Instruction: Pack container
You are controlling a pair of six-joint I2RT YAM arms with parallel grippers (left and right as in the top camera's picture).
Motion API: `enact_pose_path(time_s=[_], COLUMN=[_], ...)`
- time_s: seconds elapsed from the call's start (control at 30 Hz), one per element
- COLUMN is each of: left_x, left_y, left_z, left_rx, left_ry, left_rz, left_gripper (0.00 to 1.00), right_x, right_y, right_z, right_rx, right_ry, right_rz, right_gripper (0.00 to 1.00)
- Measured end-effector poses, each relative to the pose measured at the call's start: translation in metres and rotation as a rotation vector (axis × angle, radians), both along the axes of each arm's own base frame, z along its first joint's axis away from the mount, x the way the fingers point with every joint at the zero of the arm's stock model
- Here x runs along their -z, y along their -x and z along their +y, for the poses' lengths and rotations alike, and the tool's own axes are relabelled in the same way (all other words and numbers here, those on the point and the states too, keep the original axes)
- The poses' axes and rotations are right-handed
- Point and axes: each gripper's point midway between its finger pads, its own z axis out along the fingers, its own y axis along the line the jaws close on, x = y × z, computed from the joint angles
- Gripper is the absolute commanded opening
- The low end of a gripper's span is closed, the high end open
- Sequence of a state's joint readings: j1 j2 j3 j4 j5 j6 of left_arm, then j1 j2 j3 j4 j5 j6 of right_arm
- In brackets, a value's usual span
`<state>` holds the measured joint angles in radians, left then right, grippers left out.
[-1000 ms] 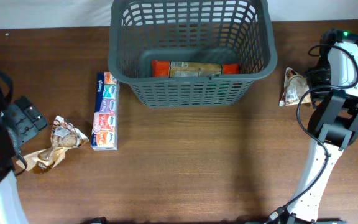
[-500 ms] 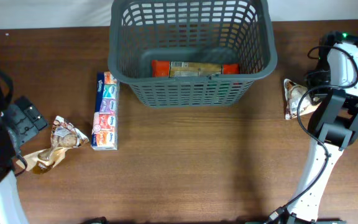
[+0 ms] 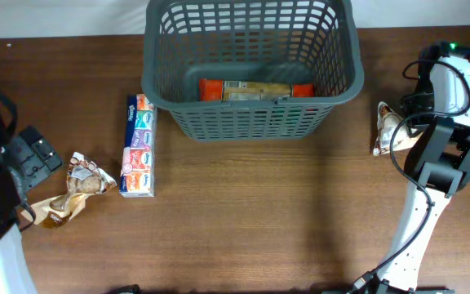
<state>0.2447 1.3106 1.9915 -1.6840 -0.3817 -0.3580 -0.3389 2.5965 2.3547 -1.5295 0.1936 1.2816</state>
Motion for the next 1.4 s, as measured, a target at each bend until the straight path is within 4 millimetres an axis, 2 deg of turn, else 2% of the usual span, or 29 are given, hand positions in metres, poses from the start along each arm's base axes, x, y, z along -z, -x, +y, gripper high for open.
enact_pose_path(time_s=[0.13, 0.23, 0.3, 0.43, 0.53, 0.67, 0.7, 0.73, 0.77, 0.83, 0.9, 0.93, 1.1, 1.17, 1.27, 1.4], left_x=[0.000, 0.000, 0.000, 0.000, 0.000, 0.000, 0.000, 0.000, 0.000, 0.000, 0.000, 0.000, 0.000, 0.000, 0.000, 0.000], left_y=[0.000, 0.000, 0.000, 0.000, 0.000, 0.000, 0.000, 0.000, 0.000, 0.000, 0.000, 0.000, 0.000, 0.000, 0.000, 0.000], left_z=[0.000, 0.000, 0.000, 0.000, 0.000, 0.000, 0.000, 0.000, 0.000, 0.000, 0.000, 0.000, 0.000, 0.000, 0.000, 0.000], left_rx=[0.000, 0.000, 0.000, 0.000, 0.000, 0.000, 0.000, 0.000, 0.000, 0.000, 0.000, 0.000, 0.000, 0.000, 0.000, 0.000], left_ry=[0.000, 0.000, 0.000, 0.000, 0.000, 0.000, 0.000, 0.000, 0.000, 0.000, 0.000, 0.000, 0.000, 0.000, 0.000, 0.000], left_rz=[-0.001, -0.001, -0.001, 0.000, 0.000, -0.001, -0.001, -0.001, 0.000, -0.001, -0.001, -0.001, -0.001, 0.000, -0.001, 0.000], left_gripper=[0.99, 0.99, 0.99, 0.99, 0.99, 0.99, 0.99, 0.99, 0.99, 0.99, 0.99, 0.99, 0.99, 0.99, 0.99, 0.99], right_x=[-0.002, -0.006, -0.015, -0.058, -0.115, -0.172, -0.184, -0.197, -0.207, -0.218, -0.218, -0.217, -0.206, -0.196, -0.173, -0.130], right_y=[-0.003, -0.015, -0.026, -0.052, -0.079, -0.089, -0.090, -0.090, -0.089, -0.087, -0.085, -0.085, -0.085, -0.086, -0.088, -0.087], right_z=[-0.001, -0.005, -0.009, -0.019, -0.025, -0.018, -0.016, -0.012, -0.009, -0.006, -0.005, -0.005, -0.005, -0.006, -0.007, -0.006], right_rx=[-0.076, -0.156, -0.208, -0.302, -0.405, -0.486, -0.498, -0.511, -0.522, -0.534, -0.538, -0.539, -0.545, -0.546, -0.547, -0.549], right_ry=[-0.017, -0.020, -0.012, 0.044, 0.140, 0.226, 0.241, 0.256, 0.269, 0.279, 0.279, 0.275, 0.258, 0.243, 0.215, 0.160], right_rz=[0.002, -0.027, -0.060, -0.177, -0.335, -0.459, -0.481, -0.506, -0.522, -0.536, -0.531, -0.525, -0.494, -0.470, -0.425, -0.339], right_gripper=[0.04, 0.04, 0.04, 0.04, 0.04, 0.04, 0.08, 0.24, 0.47, 0.77, 0.97, 0.99, 0.99, 0.99, 0.99, 0.99])
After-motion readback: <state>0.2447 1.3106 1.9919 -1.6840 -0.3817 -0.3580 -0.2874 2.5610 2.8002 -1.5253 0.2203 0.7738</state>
